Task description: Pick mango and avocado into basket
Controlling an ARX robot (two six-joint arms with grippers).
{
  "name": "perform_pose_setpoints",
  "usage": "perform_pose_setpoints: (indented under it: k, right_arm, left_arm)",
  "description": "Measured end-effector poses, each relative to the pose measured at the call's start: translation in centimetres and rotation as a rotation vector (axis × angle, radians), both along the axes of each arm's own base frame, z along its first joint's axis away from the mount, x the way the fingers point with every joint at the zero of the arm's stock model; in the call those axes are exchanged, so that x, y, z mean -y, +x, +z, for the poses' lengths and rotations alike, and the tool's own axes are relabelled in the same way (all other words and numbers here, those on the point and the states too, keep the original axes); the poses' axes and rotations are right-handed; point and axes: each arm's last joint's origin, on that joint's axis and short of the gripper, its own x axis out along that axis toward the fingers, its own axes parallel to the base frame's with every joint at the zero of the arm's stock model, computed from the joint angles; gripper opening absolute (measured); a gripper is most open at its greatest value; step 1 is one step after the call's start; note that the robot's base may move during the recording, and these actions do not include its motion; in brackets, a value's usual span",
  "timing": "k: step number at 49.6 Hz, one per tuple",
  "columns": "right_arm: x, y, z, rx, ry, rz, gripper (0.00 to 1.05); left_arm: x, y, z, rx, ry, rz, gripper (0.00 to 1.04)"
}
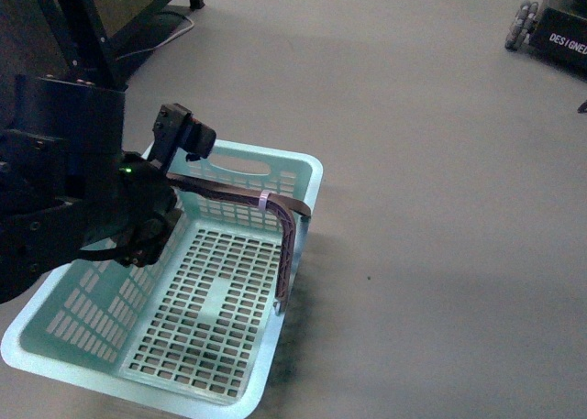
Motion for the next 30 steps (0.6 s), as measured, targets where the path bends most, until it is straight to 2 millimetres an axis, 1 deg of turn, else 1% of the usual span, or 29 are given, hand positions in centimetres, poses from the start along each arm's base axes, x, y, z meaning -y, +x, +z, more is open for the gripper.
perform_pose_setpoints:
  k: [3, 5, 11, 18, 21, 23, 26, 29, 30]
  right_arm:
    - [0.0, 0.0, 0.0, 0.0, 0.0, 0.0, 0.97]
    - [0.0, 0.0, 0.0, 0.0, 0.0, 0.0, 0.97]
    - [0.0, 0.0, 0.0, 0.0, 0.0, 0.0, 0.97]
    - [0.0, 0.0, 0.0, 0.0, 0.0, 0.0, 0.97]
    - [0.0, 0.0, 0.0, 0.0, 0.0, 0.0, 0.97]
    - [0.0, 0.0, 0.0, 0.0, 0.0, 0.0, 0.97]
    - [0.0, 0.0, 0.0, 0.0, 0.0, 0.0, 0.97]
    - [0.0, 0.0, 0.0, 0.0, 0.0, 0.0, 0.97]
    - [0.0, 0.0, 0.0, 0.0, 0.0, 0.0, 0.97]
  left_arm:
    - [0.2, 0.6, -0.5, 0.021, -0.014, 0.009, 0.96]
    - [0.3, 0.9, -0.7, 0.047, -0.028, 0.014, 0.91]
    - [0.5, 2.2, -0.8, 0.16, -0.108, 0.016, 0.71]
    - [0.4, 3.3, -1.3, 0.244, -0.17, 0.001, 0.51]
    - [0.4, 3.5, -1.3, 0.286, -0.206, -0.009, 0.41]
    - [0.2, 3.5, -1.3, 0.319, -0.212, -0.014, 0.31]
    - [-0.3, 3.4, -1.0, 0.341, -0.251, -0.004, 0.2]
    - [-0.6, 2.9, 0.0, 0.349, -0.297, 0.006, 0.16]
    - [-0.6, 2.6, 0.6, 0.343, -0.314, 0.014, 0.13]
